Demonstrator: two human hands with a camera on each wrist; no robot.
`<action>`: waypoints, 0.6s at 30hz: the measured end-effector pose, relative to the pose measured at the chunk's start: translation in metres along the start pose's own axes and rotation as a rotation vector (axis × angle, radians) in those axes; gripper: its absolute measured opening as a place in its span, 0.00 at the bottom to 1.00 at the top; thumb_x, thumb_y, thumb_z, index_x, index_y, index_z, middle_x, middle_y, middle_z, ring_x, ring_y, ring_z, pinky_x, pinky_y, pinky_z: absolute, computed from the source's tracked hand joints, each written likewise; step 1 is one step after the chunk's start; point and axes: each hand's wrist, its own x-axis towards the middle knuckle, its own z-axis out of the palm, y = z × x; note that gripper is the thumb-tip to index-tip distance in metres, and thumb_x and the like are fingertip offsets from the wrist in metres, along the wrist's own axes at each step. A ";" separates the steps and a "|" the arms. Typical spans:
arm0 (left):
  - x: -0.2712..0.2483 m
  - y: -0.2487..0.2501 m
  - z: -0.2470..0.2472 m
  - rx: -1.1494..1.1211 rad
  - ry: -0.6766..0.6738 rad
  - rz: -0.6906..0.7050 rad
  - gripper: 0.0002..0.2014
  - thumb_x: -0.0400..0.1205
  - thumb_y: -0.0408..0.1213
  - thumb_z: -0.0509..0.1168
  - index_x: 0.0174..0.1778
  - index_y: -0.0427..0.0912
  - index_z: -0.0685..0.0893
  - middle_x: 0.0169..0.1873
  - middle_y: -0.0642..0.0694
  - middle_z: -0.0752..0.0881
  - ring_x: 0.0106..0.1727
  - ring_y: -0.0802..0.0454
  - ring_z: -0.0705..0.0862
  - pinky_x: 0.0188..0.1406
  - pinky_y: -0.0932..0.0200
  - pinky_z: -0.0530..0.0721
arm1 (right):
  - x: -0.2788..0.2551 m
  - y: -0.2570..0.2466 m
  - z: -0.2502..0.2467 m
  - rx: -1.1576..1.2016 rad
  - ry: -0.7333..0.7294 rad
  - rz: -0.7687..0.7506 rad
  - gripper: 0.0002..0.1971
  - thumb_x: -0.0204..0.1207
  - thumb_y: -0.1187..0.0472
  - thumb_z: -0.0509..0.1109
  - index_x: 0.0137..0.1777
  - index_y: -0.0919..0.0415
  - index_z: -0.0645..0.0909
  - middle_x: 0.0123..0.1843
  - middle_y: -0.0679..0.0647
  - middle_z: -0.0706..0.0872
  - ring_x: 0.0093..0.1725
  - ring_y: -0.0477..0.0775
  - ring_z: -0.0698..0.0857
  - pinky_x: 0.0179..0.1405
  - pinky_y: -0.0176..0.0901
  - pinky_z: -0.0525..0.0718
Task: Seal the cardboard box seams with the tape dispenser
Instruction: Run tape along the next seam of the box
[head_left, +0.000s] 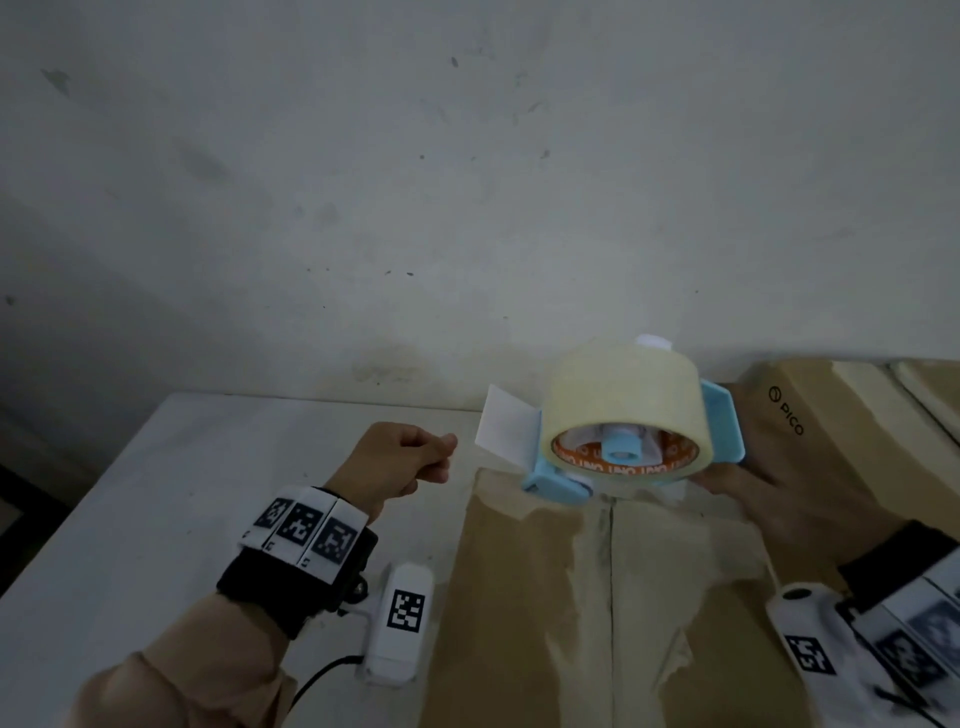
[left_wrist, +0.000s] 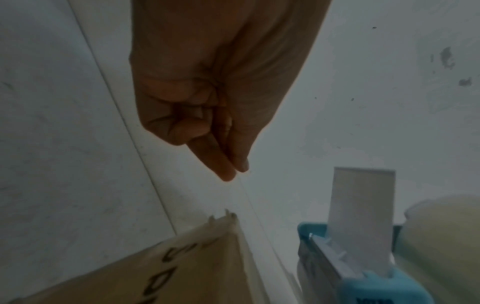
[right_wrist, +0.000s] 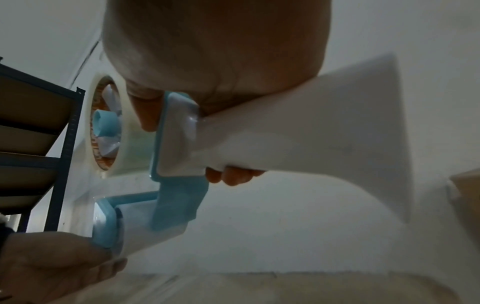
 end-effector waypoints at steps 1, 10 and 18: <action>0.000 -0.002 0.000 -0.001 -0.003 -0.005 0.09 0.78 0.38 0.68 0.38 0.35 0.85 0.31 0.44 0.86 0.21 0.66 0.83 0.25 0.68 0.71 | 0.001 0.000 0.000 0.001 0.001 0.004 0.29 0.67 0.42 0.61 0.61 0.65 0.73 0.50 0.39 0.80 0.46 0.31 0.80 0.40 0.17 0.74; 0.009 -0.006 0.006 -0.012 -0.045 -0.024 0.08 0.78 0.39 0.68 0.38 0.38 0.84 0.32 0.46 0.86 0.23 0.67 0.84 0.23 0.70 0.72 | 0.001 0.002 0.001 -0.078 0.008 0.048 0.24 0.65 0.43 0.59 0.54 0.61 0.73 0.42 0.28 0.79 0.37 0.31 0.79 0.33 0.17 0.72; 0.012 -0.012 0.007 -0.039 -0.065 -0.044 0.06 0.77 0.38 0.69 0.39 0.38 0.84 0.32 0.45 0.86 0.24 0.67 0.84 0.26 0.68 0.72 | 0.001 0.009 0.002 -0.089 -0.009 0.089 0.31 0.66 0.40 0.60 0.63 0.63 0.71 0.45 0.37 0.81 0.38 0.38 0.82 0.31 0.21 0.75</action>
